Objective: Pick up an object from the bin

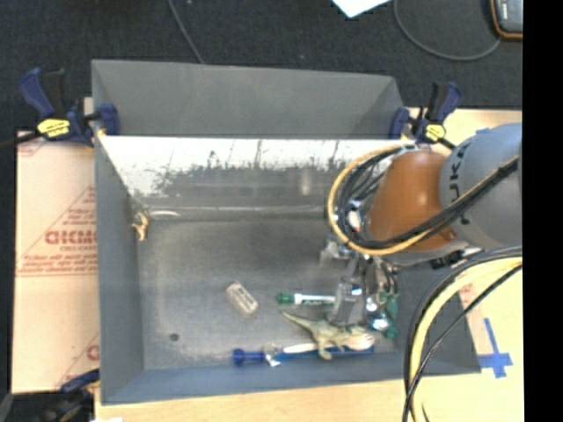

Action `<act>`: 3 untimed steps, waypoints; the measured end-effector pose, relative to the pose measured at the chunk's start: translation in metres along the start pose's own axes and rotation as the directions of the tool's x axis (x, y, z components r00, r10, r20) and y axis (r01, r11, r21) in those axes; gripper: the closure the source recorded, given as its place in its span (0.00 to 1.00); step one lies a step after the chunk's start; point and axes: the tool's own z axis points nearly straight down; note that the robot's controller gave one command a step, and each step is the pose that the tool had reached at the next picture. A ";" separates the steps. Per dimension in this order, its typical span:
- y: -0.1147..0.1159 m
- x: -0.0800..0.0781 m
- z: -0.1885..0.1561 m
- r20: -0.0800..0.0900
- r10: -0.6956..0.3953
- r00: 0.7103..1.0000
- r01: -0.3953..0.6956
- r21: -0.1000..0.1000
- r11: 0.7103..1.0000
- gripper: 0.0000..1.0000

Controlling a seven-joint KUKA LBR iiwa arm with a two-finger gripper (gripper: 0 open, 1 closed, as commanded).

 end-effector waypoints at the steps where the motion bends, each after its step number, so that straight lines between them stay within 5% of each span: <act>1: 0.005 -0.018 0.001 0.004 0.009 1.000 -0.009 -0.001 1.000 0.00; 3: -0.013 -0.010 0.001 0.005 0.022 1.000 -0.022 0.000 1.000 0.00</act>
Offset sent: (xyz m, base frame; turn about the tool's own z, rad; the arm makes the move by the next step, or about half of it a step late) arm 0.0073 -0.0138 -0.0014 0.0217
